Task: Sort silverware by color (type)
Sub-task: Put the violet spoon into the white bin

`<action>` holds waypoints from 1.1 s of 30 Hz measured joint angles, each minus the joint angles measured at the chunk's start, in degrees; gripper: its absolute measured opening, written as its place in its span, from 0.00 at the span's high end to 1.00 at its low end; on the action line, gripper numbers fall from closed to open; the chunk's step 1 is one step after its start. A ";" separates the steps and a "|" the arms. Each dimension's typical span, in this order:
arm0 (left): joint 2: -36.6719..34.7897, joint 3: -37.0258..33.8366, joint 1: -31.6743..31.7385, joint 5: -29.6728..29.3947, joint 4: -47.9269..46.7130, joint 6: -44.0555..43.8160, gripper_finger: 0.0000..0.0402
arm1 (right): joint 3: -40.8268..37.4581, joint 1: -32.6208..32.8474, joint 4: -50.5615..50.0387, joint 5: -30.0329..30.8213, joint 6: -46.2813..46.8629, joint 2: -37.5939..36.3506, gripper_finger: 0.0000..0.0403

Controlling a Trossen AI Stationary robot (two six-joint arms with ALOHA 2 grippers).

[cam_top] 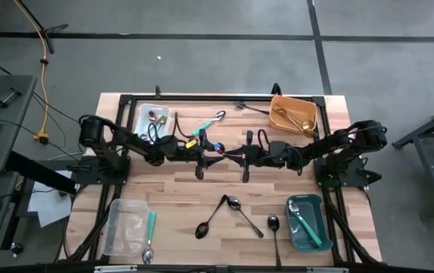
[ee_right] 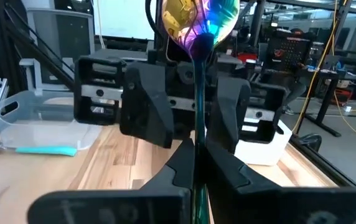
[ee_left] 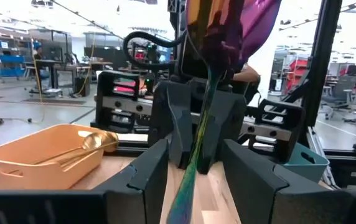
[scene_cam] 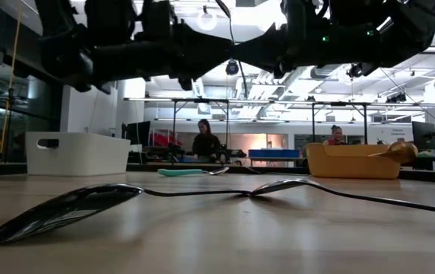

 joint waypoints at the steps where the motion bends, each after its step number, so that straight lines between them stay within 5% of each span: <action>1: 0.34 0.41 0.06 0.00 0.15 0.00 0.64 | 0.00 0.00 -0.51 0.00 0.18 0.00 0.97; 13: 0.72 2.35 0.34 -0.29 0.13 2.09 0.66 | 0.00 0.00 -3.31 0.02 2.14 0.02 0.97; 20: 0.72 2.35 0.30 -0.50 -0.04 2.62 0.93 | 0.00 -0.02 -3.32 0.39 2.13 0.02 0.97; 26: -1.35 1.49 1.28 -2.35 -5.51 3.75 0.98 | 0.00 -0.02 -5.44 1.54 2.10 -0.12 0.81; 33: -15.33 -10.30 6.21 -9.28 -8.57 5.36 0.99 | -0.11 0.02 -15.65 8.37 1.84 -5.26 0.65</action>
